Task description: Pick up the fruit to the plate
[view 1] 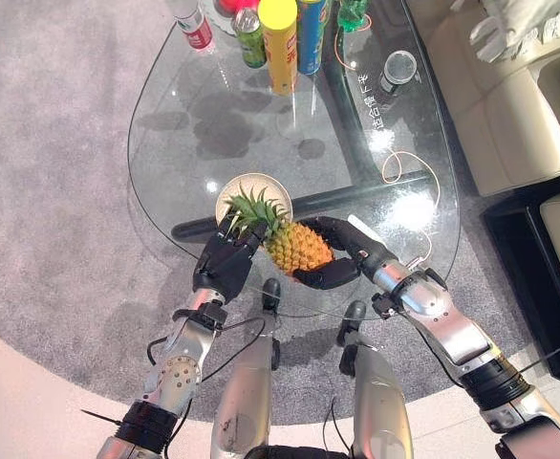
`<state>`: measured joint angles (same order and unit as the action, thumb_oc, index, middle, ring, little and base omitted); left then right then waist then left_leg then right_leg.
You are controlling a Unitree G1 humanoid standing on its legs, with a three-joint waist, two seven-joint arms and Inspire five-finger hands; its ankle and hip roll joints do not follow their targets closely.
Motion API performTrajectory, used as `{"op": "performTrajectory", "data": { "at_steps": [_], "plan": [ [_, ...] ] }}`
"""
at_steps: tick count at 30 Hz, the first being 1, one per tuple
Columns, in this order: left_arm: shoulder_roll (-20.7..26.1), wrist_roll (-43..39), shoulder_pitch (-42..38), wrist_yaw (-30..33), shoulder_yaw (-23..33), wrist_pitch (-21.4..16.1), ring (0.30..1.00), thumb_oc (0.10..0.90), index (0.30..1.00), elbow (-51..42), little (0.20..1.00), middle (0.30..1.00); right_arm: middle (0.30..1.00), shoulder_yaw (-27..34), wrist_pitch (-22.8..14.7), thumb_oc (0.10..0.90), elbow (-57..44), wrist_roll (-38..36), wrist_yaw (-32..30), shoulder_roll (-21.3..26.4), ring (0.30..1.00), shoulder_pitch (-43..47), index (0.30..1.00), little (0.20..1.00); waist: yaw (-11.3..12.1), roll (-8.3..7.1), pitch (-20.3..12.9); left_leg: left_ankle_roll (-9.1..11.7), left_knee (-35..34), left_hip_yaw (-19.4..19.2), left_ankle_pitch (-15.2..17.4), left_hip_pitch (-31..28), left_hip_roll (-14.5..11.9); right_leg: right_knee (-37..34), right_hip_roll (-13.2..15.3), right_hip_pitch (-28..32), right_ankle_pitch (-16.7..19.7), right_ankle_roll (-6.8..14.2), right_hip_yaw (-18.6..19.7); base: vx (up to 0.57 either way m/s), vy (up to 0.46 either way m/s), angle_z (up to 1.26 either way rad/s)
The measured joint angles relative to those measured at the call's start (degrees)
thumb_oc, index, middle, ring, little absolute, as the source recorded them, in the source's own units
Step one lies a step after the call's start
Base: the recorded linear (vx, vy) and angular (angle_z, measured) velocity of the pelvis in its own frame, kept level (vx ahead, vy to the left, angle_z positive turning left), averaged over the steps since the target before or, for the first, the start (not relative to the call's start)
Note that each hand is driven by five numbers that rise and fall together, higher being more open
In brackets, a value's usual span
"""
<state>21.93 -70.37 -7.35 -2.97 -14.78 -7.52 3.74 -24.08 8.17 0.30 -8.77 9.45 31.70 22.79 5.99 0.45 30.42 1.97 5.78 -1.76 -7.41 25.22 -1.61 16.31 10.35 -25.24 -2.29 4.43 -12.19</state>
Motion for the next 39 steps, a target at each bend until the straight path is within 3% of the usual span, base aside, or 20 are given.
{"op": "performTrajectory", "data": {
  "at_steps": [14, 27, 28, 29, 30, 39],
  "plan": [
    [-0.1, -0.9, 3.0, 0.0, -0.1, 1.8, 0.9, 0.8, 0.9, 0.0, 0.9, 0.9, 0.3, -3.1, 0.6, 0.1, -1.5, 1.8, 11.0, 2.4, 0.3, 2.0, 0.3, 0.2, 0.2, 0.0, 0.0, 0.0, 0.0, 0.5, 0.0, 0.0, 0.0, 0.5, 0.0, 0.0, -0.4, -0.1, -0.1, 0.0, 0.0, 0.0],
    [-0.1, -3.1, 3.3, -0.6, -0.1, 2.3, 0.9, 0.8, 0.9, 0.0, 0.9, 0.9, 0.3, -4.5, 1.5, 0.1, -1.5, 2.1, 11.4, 2.5, 0.3, 3.8, 0.3, 0.2, 0.4, 0.04, 0.0, 0.0, 0.0, 0.5, 0.0, 0.1, 0.1, 0.5, 0.0, -0.2, -0.5, -0.1, -0.1, 0.0, 0.0, 0.0],
    [-0.1, -3.1, 3.3, -1.0, -0.1, 2.4, 0.86, 0.753, 0.86, 0.0, 0.853, 0.86, 0.3, -4.5, 1.5, 0.1, -1.5, 2.0, 11.4, 2.4, 0.3, 3.7, 0.3, 0.2, 0.4, 0.04, 0.0, 0.0, 0.0, 0.5, 0.0, 0.1, 0.1, 0.5, 0.0, -0.2, -0.5, -0.1, -0.1, 0.0, 0.0, 0.0],
    [-0.1, -3.1, 3.3, -1.5, -0.1, 2.6, 0.559, 0.402, 0.559, 0.0, 0.502, 0.559, 0.3, -4.5, 1.5, 0.1, -1.5, 2.0, 11.4, 2.4, 0.3, 3.7, 0.3, 0.2, 0.4, 0.04, 0.0, 0.0, 0.0, 0.5, 0.0, 0.0, 0.1, 0.5, 0.0, -0.2, -0.5, -0.1, -0.1, 0.0, 0.0, 0.0],
    [-0.1, -3.2, 3.3, -1.8, 0.0, 2.6, 0.3, 0.1, 0.3, 0.0, 0.2, 0.3, 0.3, -4.5, 1.4, 0.1, -1.5, 1.9, 11.4, 2.4, 0.3, 3.6, 0.3, 0.2, 0.4, 0.04, 0.0, 0.0, 0.0, 0.5, 0.0, 0.0, 0.1, 0.5, 0.0, -0.2, -0.5, -0.1, -0.1, 0.0, 0.0, 0.0],
    [-0.3, -4.4, 3.2, -3.0, 0.0, 2.4, 0.3, 0.1, 0.3, 0.4, 0.2, 0.3, 0.3, -4.6, 1.0, 0.1, -1.5, 1.8, 10.9, 2.0, 0.3, 3.3, 0.3, 0.2, 0.2, 0.07, 0.0, 0.0, 0.0, 0.5, 0.0, 0.0, 0.1, 0.5, 0.0, -0.1, -0.5, -0.1, -0.1, 0.0, 0.0, 0.0]
  ]
}}
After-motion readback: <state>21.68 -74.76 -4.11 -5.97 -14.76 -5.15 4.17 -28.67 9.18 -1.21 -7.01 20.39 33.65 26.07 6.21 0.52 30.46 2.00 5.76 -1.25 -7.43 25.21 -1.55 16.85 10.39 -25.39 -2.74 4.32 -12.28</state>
